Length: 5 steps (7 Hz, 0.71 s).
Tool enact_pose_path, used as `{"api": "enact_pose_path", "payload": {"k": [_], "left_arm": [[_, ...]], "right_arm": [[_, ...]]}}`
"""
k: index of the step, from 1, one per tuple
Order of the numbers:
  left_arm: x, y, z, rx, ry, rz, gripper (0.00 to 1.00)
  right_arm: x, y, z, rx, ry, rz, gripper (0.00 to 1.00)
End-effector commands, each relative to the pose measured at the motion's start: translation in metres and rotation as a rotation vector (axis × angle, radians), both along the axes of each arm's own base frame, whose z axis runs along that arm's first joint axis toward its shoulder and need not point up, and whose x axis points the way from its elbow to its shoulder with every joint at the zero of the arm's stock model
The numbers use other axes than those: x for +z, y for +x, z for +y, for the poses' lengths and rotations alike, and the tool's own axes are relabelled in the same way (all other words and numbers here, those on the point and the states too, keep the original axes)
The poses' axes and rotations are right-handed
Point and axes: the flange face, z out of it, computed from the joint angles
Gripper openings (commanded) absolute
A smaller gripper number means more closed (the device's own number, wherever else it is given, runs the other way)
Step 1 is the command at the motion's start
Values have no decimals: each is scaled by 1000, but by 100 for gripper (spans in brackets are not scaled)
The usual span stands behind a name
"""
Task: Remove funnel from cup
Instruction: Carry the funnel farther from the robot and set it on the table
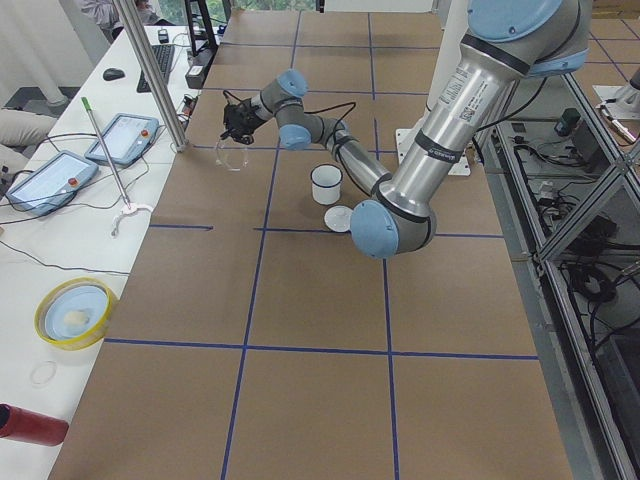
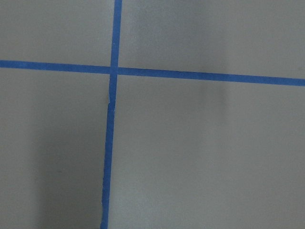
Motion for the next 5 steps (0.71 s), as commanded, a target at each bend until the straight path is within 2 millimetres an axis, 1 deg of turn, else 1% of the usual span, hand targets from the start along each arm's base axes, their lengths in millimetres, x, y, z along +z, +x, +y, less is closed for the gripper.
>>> {"api": "enact_pose_path", "payload": {"k": [1, 2, 3, 4, 5], "left_arm": [[22, 57, -58, -123, -26, 59, 0], [42, 74, -63, -148, -15, 63, 0], [62, 94, -57, -134, -29, 40, 6], [67, 109, -48, -120, -23, 43, 10], [72, 119, -42, -106, -25, 40, 18]], "right_arm": [[0, 0, 0, 0, 0, 0, 100], [0, 0, 0, 0, 0, 0, 100], [-1, 0, 0, 0, 1, 0, 100], [-1, 0, 0, 0, 1, 0, 100], [0, 0, 0, 0, 0, 0, 100]]}}
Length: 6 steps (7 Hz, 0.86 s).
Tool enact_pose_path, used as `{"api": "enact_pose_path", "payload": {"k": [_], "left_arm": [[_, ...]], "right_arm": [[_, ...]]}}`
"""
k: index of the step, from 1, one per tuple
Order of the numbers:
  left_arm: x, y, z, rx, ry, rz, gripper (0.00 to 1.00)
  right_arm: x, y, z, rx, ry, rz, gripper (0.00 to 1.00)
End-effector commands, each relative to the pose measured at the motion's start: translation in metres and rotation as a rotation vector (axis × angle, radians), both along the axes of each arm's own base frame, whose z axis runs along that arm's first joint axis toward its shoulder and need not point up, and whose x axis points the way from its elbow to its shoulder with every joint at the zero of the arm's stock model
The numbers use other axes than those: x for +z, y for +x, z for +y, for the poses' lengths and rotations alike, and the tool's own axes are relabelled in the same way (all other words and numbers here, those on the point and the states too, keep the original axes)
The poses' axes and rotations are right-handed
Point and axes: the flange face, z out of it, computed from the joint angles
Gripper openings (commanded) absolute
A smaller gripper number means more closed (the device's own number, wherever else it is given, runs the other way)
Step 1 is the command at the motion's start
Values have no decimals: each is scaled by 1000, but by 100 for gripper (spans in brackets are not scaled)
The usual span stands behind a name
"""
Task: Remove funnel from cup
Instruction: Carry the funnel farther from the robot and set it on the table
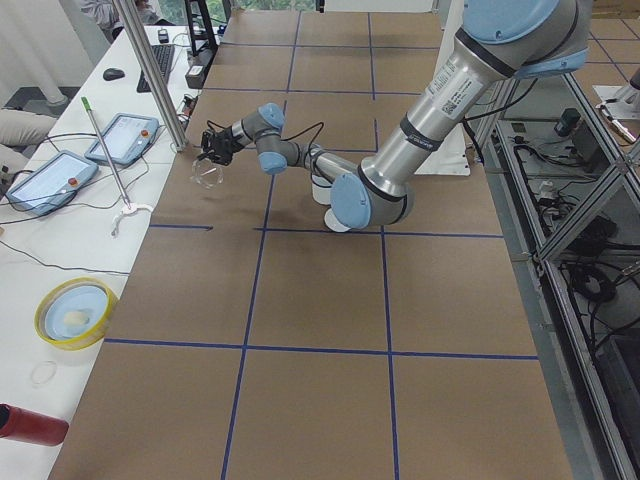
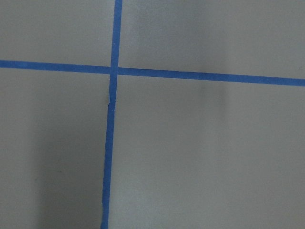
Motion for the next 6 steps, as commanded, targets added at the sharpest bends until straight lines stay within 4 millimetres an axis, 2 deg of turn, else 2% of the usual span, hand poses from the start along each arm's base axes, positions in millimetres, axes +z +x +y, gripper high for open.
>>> {"api": "enact_pose_path", "payload": {"k": [1, 2, 3, 4, 5, 6], "left_arm": [[7, 15, 8, 16, 4, 0, 25], [8, 17, 11, 25, 9, -10, 41], [6, 16, 12, 30, 15, -14, 63], [-9, -2, 23, 75, 99, -80, 76], [-32, -31, 45, 148, 192, -126, 84], [-42, -64, 61, 285, 227, -179, 86]], "right_arm": [[0, 0, 0, 0, 1, 0, 100], [0, 0, 0, 0, 1, 0, 100], [0, 0, 0, 0, 1, 0, 100], [0, 0, 0, 0, -1, 0, 100], [0, 0, 0, 0, -1, 0, 100], [0, 0, 0, 0, -1, 0, 100]]}}
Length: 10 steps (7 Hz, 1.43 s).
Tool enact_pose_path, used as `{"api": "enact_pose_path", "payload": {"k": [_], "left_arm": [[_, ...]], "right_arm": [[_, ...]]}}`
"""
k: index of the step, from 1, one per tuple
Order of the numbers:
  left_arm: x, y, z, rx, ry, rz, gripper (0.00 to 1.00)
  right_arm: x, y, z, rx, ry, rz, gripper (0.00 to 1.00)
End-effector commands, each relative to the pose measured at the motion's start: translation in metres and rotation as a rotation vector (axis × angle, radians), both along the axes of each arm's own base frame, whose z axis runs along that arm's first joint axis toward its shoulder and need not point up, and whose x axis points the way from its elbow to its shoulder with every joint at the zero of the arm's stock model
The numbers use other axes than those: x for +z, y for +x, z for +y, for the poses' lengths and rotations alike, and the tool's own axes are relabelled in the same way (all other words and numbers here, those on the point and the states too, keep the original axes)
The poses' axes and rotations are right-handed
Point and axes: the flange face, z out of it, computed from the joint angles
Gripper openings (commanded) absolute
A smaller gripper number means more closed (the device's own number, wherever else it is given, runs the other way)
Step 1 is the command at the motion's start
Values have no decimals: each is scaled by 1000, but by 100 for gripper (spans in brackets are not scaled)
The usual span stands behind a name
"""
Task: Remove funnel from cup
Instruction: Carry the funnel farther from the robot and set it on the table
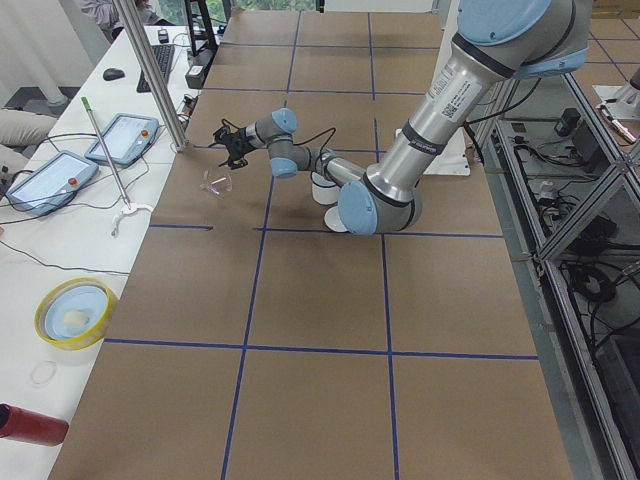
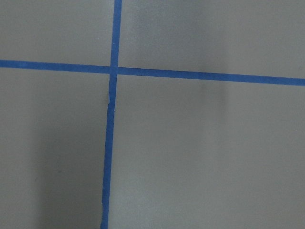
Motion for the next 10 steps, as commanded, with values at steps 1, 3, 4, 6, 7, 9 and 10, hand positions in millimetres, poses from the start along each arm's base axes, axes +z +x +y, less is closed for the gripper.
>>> {"api": "enact_pose_path", "payload": {"k": [1, 3, 4, 6, 7, 9, 10], "left_arm": [[-34, -74, 51, 273, 94, -150, 90], [-54, -190, 128, 543, 140, -393, 100], [-45, -254, 149, 650, 135, -475, 100], [16, -304, 234, 849, 252, -629, 100], [37, -279, 257, 944, 222, -625, 100], [57, -222, 276, 1053, 162, -592, 100], [79, -174, 291, 1095, 97, -580, 100]], "right_arm": [[0, 0, 0, 0, 0, 0, 100], [0, 0, 0, 0, 0, 0, 100], [0, 0, 0, 0, 0, 0, 100], [0, 0, 0, 0, 0, 0, 100], [0, 0, 0, 0, 0, 0, 100], [0, 0, 0, 0, 0, 0, 100], [0, 0, 0, 0, 0, 0, 100]]}}
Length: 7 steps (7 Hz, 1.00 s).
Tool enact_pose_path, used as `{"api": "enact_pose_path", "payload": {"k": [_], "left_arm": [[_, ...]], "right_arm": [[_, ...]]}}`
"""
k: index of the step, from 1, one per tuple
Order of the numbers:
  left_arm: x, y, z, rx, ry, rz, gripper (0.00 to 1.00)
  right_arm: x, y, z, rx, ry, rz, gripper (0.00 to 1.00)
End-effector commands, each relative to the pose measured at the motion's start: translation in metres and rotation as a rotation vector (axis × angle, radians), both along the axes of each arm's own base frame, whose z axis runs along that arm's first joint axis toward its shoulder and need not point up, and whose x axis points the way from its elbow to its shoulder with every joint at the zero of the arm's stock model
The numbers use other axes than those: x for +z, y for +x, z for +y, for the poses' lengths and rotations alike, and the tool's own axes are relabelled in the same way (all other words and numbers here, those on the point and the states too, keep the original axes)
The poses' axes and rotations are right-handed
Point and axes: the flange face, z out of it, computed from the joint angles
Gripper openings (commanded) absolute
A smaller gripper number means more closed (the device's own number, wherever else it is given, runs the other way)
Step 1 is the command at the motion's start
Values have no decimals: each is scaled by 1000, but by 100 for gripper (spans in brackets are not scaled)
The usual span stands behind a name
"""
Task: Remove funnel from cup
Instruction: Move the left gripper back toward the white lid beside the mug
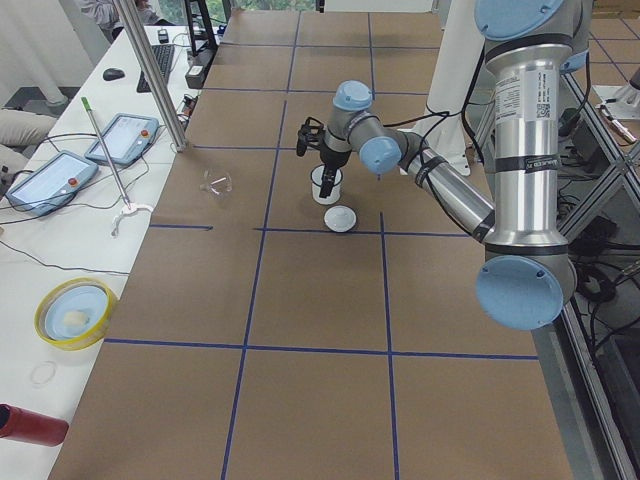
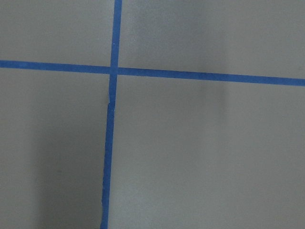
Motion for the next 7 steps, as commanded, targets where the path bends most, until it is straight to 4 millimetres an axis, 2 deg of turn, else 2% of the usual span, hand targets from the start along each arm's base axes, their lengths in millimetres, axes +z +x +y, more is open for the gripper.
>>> {"api": "enact_pose_path", "payload": {"k": [1, 2, 4, 5, 7], "left_arm": [[44, 84, 23, 3, -58, -13, 100], [74, 112, 22, 4, -86, -18, 100], [83, 130, 11, -4, -84, -36, 98], [73, 141, 10, 6, -75, -19, 97], [70, 150, 16, 24, -73, -14, 96]], "right_arm": [[0, 0, 0, 0, 0, 0, 100], [0, 0, 0, 0, 0, 0, 100], [0, 0, 0, 0, 0, 0, 100], [0, 0, 0, 0, 0, 0, 100], [0, 0, 0, 0, 0, 0, 100]]}}
